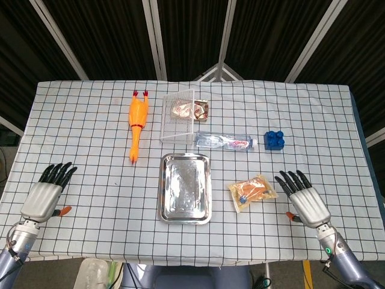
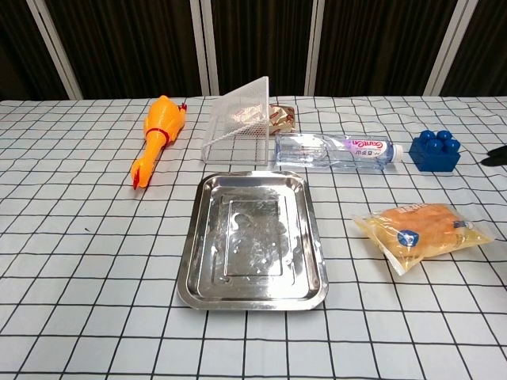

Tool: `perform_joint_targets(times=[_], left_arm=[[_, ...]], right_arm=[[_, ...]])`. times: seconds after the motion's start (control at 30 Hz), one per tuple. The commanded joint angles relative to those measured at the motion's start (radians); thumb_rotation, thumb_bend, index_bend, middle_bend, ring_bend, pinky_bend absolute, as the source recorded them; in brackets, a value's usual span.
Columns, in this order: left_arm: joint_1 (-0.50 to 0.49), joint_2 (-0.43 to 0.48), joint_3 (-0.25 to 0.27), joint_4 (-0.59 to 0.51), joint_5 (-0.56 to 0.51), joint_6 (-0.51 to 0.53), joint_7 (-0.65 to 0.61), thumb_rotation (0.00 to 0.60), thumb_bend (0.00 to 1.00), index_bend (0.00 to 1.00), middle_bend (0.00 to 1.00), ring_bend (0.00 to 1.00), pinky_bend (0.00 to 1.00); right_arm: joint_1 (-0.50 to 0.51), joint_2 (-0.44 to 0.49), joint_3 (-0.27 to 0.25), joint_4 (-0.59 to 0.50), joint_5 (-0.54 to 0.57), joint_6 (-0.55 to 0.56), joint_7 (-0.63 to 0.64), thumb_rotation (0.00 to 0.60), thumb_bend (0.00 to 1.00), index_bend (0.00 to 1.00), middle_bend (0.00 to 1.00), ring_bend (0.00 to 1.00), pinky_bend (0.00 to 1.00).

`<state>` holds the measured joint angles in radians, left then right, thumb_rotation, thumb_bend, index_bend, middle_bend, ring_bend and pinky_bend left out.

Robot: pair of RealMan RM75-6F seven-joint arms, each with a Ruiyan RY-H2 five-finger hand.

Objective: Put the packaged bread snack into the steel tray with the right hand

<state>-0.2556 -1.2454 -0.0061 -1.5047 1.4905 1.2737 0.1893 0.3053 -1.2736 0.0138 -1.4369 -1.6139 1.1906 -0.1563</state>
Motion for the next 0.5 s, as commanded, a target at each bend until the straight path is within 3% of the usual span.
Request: perform_joint_targets(times=[0.03, 0.5], left_arm=[[-0.005, -0.002, -0.002, 0.005, -0.007, -0.01, -0.003, 0.6, 0.08, 0.0, 0.0, 0.0, 0.0], [-0.005, 0.018, -0.01, 0.002, -0.034, -0.016, -0.036, 0.6, 0.08, 0.0, 0.0, 0.0, 0.0]], right_arm=[[0.045, -0.046, 0.016, -0.013, 0.047, -0.075, -0.07, 0.6, 0.23, 0.0, 0.0, 0.0, 0.0], [0.153, -0.153, 0.063, 0.005, 0.188, -0.244, -0.233, 0.6, 0.23, 0.0, 0.0, 0.0, 0.03]])
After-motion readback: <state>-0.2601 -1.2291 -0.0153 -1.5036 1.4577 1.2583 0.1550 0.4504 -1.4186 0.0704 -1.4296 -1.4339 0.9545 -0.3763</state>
